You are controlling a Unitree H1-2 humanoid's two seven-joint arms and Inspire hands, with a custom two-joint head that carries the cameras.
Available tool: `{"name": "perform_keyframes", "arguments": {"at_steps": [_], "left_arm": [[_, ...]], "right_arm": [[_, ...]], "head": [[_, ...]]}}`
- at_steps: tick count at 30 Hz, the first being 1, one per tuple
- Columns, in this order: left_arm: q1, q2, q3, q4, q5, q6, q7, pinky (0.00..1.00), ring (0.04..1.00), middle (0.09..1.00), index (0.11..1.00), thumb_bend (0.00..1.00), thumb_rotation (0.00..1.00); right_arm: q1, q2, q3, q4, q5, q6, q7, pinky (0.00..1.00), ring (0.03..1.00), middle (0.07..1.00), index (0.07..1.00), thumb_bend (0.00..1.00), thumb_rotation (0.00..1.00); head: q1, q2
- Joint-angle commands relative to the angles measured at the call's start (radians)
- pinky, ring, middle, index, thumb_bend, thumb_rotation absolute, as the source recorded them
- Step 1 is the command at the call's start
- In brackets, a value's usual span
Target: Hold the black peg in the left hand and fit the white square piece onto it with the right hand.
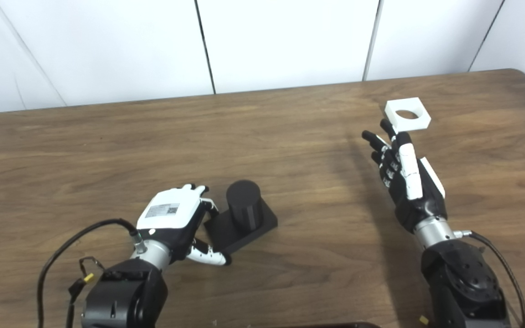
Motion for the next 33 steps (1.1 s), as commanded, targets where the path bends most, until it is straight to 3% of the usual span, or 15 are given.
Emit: {"name": "perform_keyframes", "arguments": {"at_steps": [1,9,18,20,25,27,28,29,33], "left_arm": [[-0.006,0.012,0.009,0.028,0.003,-0.004,0.045,1.00,1.000,0.957,0.664,0.71,0.34],[-0.001,0.004,0.017,0.052,0.007,0.008,0.066,1.00,1.000,0.960,0.691,0.73,0.51],[-0.001,-0.013,0.022,0.047,0.012,0.024,0.059,1.00,1.000,0.958,0.693,0.72,0.53],[0.001,-0.013,0.020,0.048,0.007,0.026,0.069,1.00,1.000,0.953,0.685,0.70,0.50],[0.002,-0.005,0.010,0.059,0.018,0.021,0.095,1.00,1.000,0.931,0.672,0.54,0.35],[0.001,-0.002,0.010,0.061,0.019,0.021,0.100,1.00,1.000,0.927,0.661,0.50,0.24],[0.000,0.000,0.009,0.063,0.019,0.021,0.104,1.00,1.000,0.925,0.563,0.50,0.14],[-0.001,0.002,0.009,0.064,0.018,0.021,0.109,1.00,0.997,0.921,0.529,0.50,0.10],[-0.002,0.016,0.007,0.068,0.007,0.015,0.142,1.00,0.994,0.916,0.494,0.52,0.05]], "right_arm": [[-0.023,-0.018,-0.009,-0.036,0.013,-0.015,0.015,1.00,0.978,0.897,1.000,0.53,1.00],[-0.025,-0.023,-0.005,-0.035,0.000,-0.020,0.015,1.00,0.978,0.896,1.000,0.54,0.99],[-0.022,-0.032,-0.002,-0.041,0.009,-0.006,0.020,1.00,0.988,0.906,1.000,0.54,1.00],[-0.023,-0.032,-0.002,-0.040,0.009,-0.008,0.020,1.00,0.986,0.906,1.000,0.54,1.00],[-0.024,-0.030,-0.007,-0.042,0.008,-0.009,0.020,1.00,0.978,0.902,1.000,0.53,0.99],[-0.024,-0.030,-0.008,-0.041,0.009,-0.009,0.021,1.00,0.976,0.902,1.000,0.54,0.99],[-0.024,-0.031,-0.008,-0.039,0.010,-0.010,0.023,1.00,0.978,0.902,0.999,0.54,0.99],[-0.025,-0.032,-0.008,-0.038,0.013,-0.012,0.025,1.00,0.980,0.903,0.999,0.54,0.99],[-0.027,-0.028,-0.007,-0.040,0.017,-0.001,0.024,1.00,0.981,0.906,0.999,0.57,0.98]], "head": [[0.000,0.001],[0.002,0.004],[0.009,0.008],[0.010,0.008],[0.016,0.012],[0.018,0.013],[0.019,0.014],[0.019,0.014],[0.024,0.015]]}}
